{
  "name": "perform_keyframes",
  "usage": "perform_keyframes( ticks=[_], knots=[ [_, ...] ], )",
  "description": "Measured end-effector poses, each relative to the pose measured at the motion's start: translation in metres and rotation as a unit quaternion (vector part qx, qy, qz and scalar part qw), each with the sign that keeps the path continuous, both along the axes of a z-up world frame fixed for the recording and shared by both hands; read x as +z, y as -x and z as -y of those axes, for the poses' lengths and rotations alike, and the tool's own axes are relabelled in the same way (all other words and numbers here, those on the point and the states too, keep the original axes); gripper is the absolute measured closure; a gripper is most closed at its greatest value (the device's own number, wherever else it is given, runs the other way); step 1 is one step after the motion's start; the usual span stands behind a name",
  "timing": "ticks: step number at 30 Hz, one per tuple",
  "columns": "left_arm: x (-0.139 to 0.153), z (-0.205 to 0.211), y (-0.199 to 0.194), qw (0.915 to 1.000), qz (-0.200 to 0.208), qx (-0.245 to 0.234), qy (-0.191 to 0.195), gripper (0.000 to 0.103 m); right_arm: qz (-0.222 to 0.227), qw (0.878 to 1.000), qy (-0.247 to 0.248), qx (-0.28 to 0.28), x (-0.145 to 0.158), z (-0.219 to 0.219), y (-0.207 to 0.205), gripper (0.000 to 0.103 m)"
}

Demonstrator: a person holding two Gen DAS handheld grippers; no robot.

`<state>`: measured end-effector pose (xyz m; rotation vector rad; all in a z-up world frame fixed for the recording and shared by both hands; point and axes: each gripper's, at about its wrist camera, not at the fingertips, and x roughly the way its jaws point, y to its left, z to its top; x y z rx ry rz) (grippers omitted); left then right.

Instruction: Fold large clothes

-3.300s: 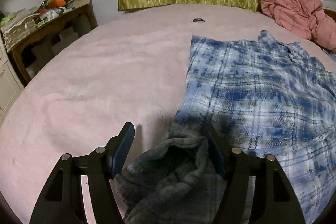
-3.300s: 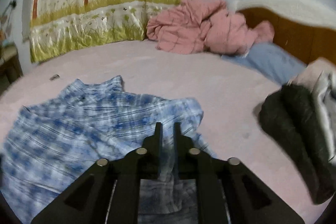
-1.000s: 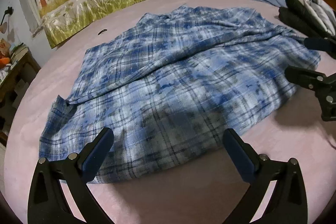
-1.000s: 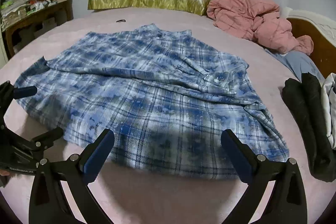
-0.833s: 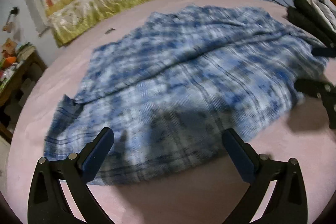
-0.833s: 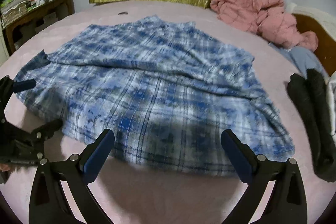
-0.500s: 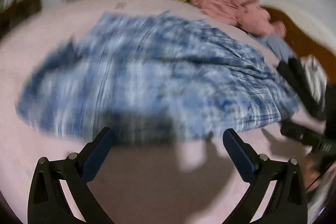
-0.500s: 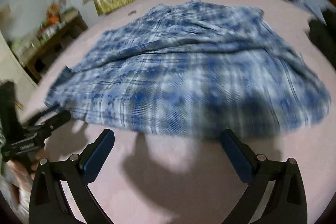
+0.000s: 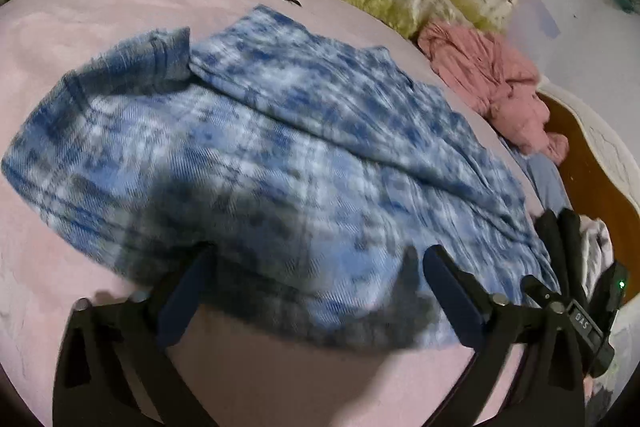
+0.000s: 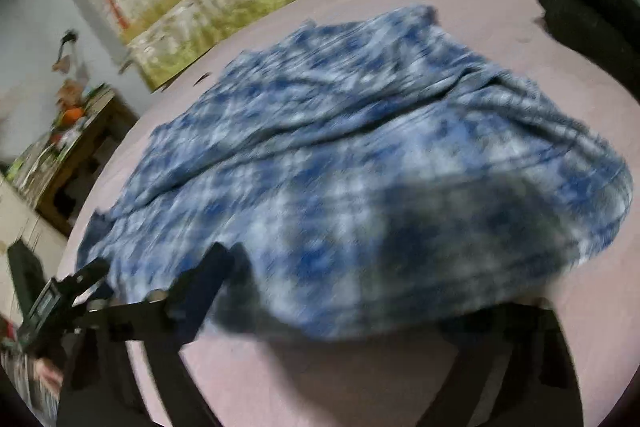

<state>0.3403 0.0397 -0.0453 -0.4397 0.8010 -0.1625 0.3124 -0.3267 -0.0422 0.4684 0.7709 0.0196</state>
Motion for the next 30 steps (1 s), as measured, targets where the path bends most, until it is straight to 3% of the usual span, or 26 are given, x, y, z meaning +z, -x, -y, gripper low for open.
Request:
perform_keyframes(
  ticks=[1,2,3,4,6,11,15,18,19,20,22,26,27,30],
  knots=[
    [0.001,-0.001,0.0,0.9994,0.003,0.023,-0.024,0.053,0.0,1.0,-0.006,-0.019,-0.001,0.007,0.0,0.05],
    [0.001,-0.005,0.0,0.9988,0.003,0.037,-0.031,0.075,-0.001,0.999,-0.01,-0.037,-0.003,0.013,0.002,0.064],
    [0.0,-0.012,0.003,0.999,0.009,0.043,-0.01,0.085,0.003,0.998,-0.025,-0.054,-0.004,0.021,0.007,0.093],
    [0.0,-0.021,0.008,0.9987,0.02,0.039,0.025,0.1,0.012,0.998,-0.045,-0.053,-0.004,0.025,0.01,0.098],
    [0.005,-0.027,0.021,0.9978,0.037,0.036,0.041,0.1,0.035,0.997,-0.033,-0.06,0.003,0.027,0.023,0.1],
    [0.042,-0.012,0.092,0.9911,0.118,0.038,-0.05,0.101,0.091,0.993,0.055,-0.052,0.033,0.004,0.073,0.101],
    [0.052,-0.02,0.142,0.99,0.122,0.02,-0.069,0.101,0.122,0.977,0.176,-0.022,0.054,-0.027,0.141,0.101],
    [0.05,-0.02,0.148,0.9886,0.119,-0.027,-0.088,0.094,0.104,0.977,0.183,-0.023,0.054,-0.021,0.156,0.101],
    [0.048,-0.022,0.149,0.988,0.123,-0.02,-0.092,0.078,0.098,0.979,0.175,-0.021,0.052,-0.017,0.156,0.101],
    [0.045,-0.024,0.148,0.9879,0.121,-0.008,-0.096,0.051,0.089,0.983,0.16,-0.026,0.047,-0.011,0.153,0.101],
    [0.04,-0.032,0.145,0.9905,0.1,0.018,-0.093,0.032,0.085,0.986,0.141,-0.026,0.042,-0.004,0.154,0.101],
    [0.018,-0.053,0.143,0.9983,0.031,0.04,-0.029,0.025,0.086,0.988,0.129,-0.024,0.034,0.006,0.162,0.101],
    [0.009,-0.061,0.144,0.9989,0.007,0.046,0.002,0.025,0.082,0.989,0.122,-0.025,0.031,0.004,0.159,0.101],
    [0.007,-0.072,0.147,0.9975,0.019,0.054,0.043,0.015,0.058,0.994,0.091,-0.023,0.022,0.015,0.152,0.101]
  ],
)
